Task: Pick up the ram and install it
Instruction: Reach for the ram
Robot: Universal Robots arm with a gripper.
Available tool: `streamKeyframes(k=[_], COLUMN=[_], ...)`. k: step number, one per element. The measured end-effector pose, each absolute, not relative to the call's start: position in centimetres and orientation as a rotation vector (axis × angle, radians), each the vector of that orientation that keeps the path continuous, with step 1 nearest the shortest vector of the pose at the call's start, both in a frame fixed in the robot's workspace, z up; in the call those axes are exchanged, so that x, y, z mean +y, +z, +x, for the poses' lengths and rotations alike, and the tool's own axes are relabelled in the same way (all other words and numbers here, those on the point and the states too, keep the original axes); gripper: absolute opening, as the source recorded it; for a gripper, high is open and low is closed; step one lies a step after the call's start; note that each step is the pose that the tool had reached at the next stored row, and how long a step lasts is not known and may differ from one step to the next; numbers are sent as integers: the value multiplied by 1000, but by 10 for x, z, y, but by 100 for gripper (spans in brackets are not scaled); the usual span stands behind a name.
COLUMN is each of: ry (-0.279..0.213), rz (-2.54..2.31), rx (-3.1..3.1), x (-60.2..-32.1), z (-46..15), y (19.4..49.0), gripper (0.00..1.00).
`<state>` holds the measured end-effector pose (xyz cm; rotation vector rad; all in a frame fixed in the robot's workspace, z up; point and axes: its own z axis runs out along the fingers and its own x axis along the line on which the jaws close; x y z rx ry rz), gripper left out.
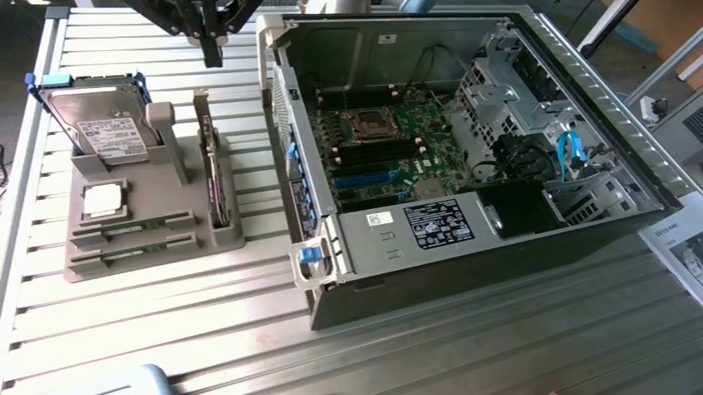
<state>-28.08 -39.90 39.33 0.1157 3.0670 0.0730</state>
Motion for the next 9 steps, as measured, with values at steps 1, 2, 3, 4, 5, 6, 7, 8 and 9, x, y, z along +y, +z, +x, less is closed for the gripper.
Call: streamKeyframes(k=[1,2,3,4,5,6,7,8,9], ry=[73,74,74,74,74,75,75,75,76], rz=[116,116,116,116,116,115,116,116,116], rx=[3066,3066,3065,3065,3064,3063,3062,3061,3060], x=[-399,-399,-399,-399,-399,-399,-399,-399,-399], z=[-284,-286,-289,-294,-298,-301,-306,-310,-316], y=[393,393,393,393,393,393,393,393,393], gripper=[11,11,11,11,11,11,11,11,11])
